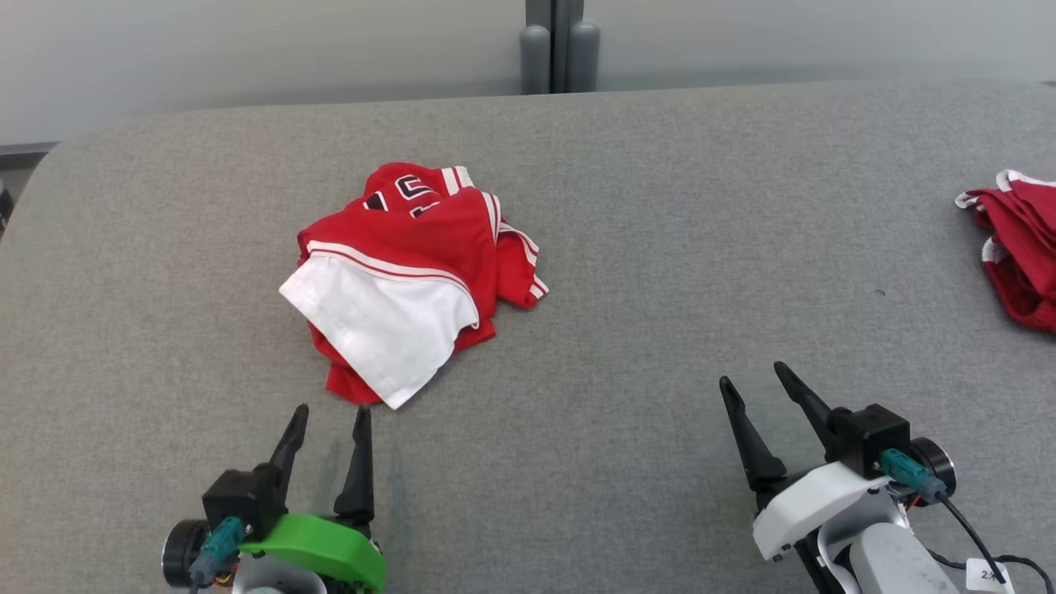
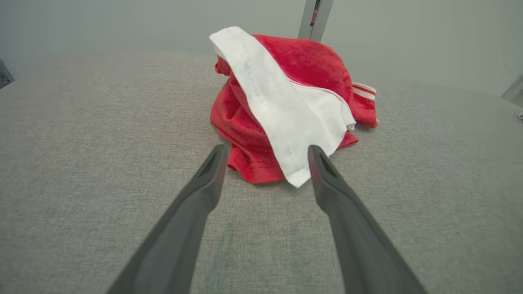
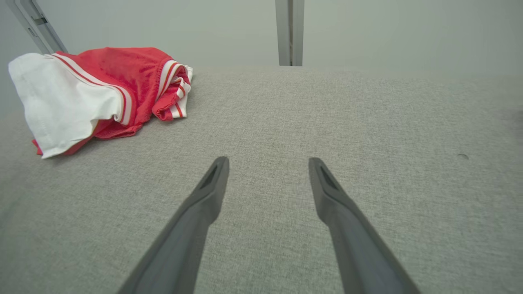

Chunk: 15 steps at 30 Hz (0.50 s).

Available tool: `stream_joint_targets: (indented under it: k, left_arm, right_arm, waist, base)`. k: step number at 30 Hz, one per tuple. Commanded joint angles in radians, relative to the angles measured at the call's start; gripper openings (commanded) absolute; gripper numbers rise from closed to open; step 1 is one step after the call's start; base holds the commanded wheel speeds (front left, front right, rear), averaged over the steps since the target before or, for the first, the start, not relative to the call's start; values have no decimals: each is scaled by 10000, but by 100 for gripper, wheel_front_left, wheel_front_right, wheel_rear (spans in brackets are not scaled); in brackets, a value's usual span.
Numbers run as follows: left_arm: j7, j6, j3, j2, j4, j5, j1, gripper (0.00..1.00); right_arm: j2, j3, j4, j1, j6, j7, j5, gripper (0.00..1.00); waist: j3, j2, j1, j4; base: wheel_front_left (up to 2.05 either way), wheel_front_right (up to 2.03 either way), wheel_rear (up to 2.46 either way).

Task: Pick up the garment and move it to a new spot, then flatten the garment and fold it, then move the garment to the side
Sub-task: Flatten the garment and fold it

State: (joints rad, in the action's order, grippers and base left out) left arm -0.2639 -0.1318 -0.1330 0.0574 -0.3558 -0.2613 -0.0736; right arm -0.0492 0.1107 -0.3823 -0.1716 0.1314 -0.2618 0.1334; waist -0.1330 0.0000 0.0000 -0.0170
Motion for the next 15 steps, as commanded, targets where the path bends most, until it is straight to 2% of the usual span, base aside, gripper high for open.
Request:
stream_joint_targets:
  k: [1,10,15]
  left_arm:
    - [-4,26,-108,175,-41,-169,-305,100]
    - [-4,26,-1046,535,-652,-829,-979,100]
    - [-4,26,-1192,588,-1125,-1119,-1214,100]
  right_arm:
    - [-37,-54,90,11,-17,-41,68,100]
    - [-36,55,359,-480,-18,-41,114,100]
    - [-36,37,464,-617,-17,-41,43,100]
  waist:
    - [-159,0,0,148]
    - [-776,0,0,583]
    - [-1025,0,0,847]
  base:
    - [0,0,0]
    - [0,0,0]
    - [0,0,0]
